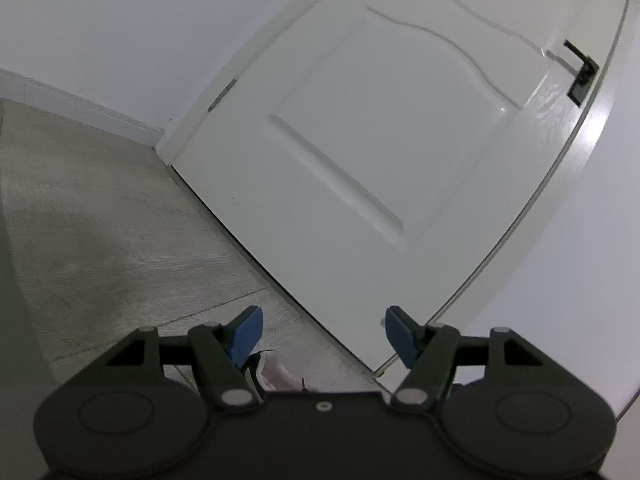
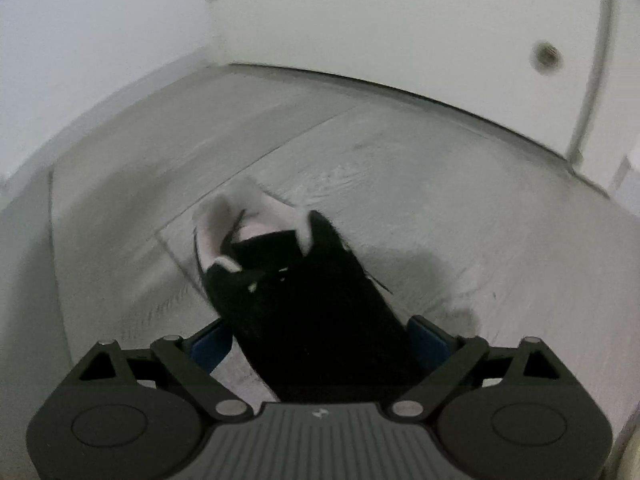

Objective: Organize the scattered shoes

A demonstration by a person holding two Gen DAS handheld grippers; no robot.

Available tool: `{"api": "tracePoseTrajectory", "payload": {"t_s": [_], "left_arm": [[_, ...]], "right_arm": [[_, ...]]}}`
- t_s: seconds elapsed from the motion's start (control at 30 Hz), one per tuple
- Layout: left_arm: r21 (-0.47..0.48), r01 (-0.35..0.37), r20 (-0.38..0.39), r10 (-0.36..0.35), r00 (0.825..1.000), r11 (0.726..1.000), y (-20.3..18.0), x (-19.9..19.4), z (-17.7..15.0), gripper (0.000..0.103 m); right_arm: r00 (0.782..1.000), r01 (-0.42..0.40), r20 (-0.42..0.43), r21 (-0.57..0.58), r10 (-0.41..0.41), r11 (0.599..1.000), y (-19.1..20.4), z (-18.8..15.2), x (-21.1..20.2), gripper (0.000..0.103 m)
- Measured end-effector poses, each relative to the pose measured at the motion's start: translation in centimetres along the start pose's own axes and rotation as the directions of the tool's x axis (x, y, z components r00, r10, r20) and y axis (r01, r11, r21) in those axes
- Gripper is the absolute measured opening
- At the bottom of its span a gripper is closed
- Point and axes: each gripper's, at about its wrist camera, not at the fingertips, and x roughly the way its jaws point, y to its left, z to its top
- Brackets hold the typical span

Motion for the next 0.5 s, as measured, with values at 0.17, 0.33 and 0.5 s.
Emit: {"api": "tracePoseTrajectory", "payload": {"t_s": [0.17,0.33,0.5], "left_arm": [[-0.057,0.033,-0.015,-0.034,0.999,0.998,0.7,-0.9,0.1,0.069],[-0.134,0.103,-0.005,-0.105,0.994,0.986,2.3,-4.2,0.5,0.072],[-0.178,0.155,-0.025,-0.162,0.987,0.972,2.8,-5.9,0.6,0.074]], "right_arm": [[0.996,0.067,-0.078,0.241,-0.050,0.968,0.6,-0.8,-0.5,0.085],[0.989,0.126,-0.120,0.389,-0.085,0.913,1.0,-3.1,-1.7,0.085],[0.995,0.101,-0.015,0.354,-0.103,0.930,2.1,-5.5,-4.8,0.085]]}}
